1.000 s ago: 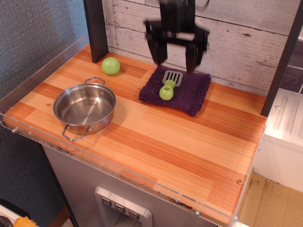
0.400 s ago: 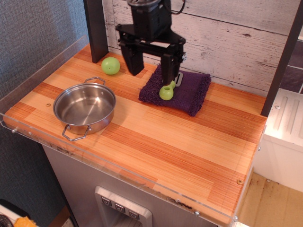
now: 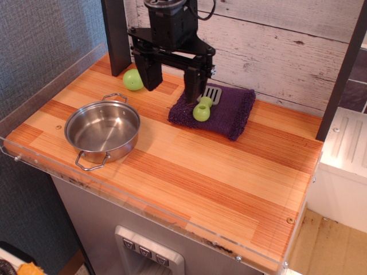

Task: Put the spatula on the purple towel.

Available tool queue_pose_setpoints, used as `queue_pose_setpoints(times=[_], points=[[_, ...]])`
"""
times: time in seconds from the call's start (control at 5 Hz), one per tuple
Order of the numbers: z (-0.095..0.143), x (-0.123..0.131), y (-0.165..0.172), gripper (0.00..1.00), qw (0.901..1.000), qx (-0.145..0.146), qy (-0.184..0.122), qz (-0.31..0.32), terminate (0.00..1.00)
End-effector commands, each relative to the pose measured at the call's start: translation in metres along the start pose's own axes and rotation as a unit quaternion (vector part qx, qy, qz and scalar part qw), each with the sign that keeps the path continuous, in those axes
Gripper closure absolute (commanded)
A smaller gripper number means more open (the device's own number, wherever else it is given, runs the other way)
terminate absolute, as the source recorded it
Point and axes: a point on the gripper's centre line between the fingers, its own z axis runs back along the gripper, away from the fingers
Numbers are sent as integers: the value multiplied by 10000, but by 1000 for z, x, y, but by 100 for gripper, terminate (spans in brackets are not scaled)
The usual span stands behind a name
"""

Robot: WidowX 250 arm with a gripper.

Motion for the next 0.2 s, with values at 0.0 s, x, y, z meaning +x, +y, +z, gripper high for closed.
queue_pose_setpoints(times=[0.0], points=[[16, -3, 8, 0, 9996, 60, -259, 36, 100]])
